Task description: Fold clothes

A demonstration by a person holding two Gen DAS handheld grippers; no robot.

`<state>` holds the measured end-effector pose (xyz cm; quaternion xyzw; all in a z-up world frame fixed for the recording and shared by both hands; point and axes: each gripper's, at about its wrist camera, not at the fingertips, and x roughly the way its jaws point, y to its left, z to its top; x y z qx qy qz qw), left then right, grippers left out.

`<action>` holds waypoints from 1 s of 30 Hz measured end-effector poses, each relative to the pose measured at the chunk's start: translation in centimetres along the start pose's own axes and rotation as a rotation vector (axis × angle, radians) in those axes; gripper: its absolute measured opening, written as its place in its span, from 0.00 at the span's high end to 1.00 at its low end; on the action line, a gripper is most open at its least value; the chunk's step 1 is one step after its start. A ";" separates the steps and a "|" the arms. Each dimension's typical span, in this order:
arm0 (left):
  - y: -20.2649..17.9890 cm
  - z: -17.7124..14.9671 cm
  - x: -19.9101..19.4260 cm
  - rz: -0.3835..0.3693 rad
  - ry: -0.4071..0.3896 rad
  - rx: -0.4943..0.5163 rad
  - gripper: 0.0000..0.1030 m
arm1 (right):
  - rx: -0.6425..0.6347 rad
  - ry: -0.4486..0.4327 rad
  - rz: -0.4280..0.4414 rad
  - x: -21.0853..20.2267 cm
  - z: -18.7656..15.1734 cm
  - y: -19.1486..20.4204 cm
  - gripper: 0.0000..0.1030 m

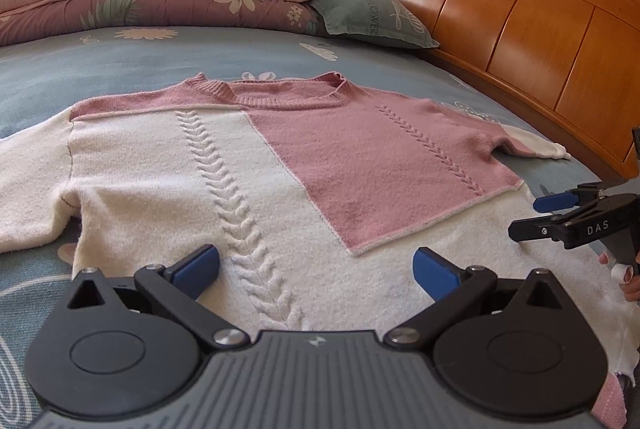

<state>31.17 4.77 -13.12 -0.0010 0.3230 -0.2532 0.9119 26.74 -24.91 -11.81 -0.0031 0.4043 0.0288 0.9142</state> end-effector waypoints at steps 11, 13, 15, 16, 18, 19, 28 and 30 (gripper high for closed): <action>-0.8 -0.5 -2.0 0.118 -0.012 0.114 0.01 | 0.005 0.002 -0.027 -2.2 -3.2 4.1 0.00; 0.4 -0.5 -2.9 0.130 -0.027 0.079 0.01 | -0.004 0.034 -0.034 -2.4 -2.4 4.4 0.00; 1.5 -0.4 -3.8 0.142 -0.042 0.044 0.01 | -0.054 0.032 -0.036 -2.9 -1.6 5.2 0.00; 2.1 -0.4 -4.2 0.148 -0.049 0.026 0.01 | -0.084 0.025 -0.032 -3.0 -1.2 5.7 0.00; 3.3 -0.4 -5.1 0.160 -0.064 -0.009 0.01 | -0.160 0.019 -0.016 -2.9 0.2 7.2 0.00; 4.0 -0.4 -5.6 0.169 -0.070 -0.027 0.01 | -0.187 0.020 -0.004 -2.6 0.9 8.0 0.00; 15.4 -1.5 -10.1 0.377 -0.185 -0.420 0.01 | -0.281 -0.026 0.145 2.7 9.1 17.9 0.00; 17.0 -1.7 -10.7 0.389 -0.216 -0.474 0.01 | -0.304 -0.030 0.157 4.3 10.4 20.5 0.00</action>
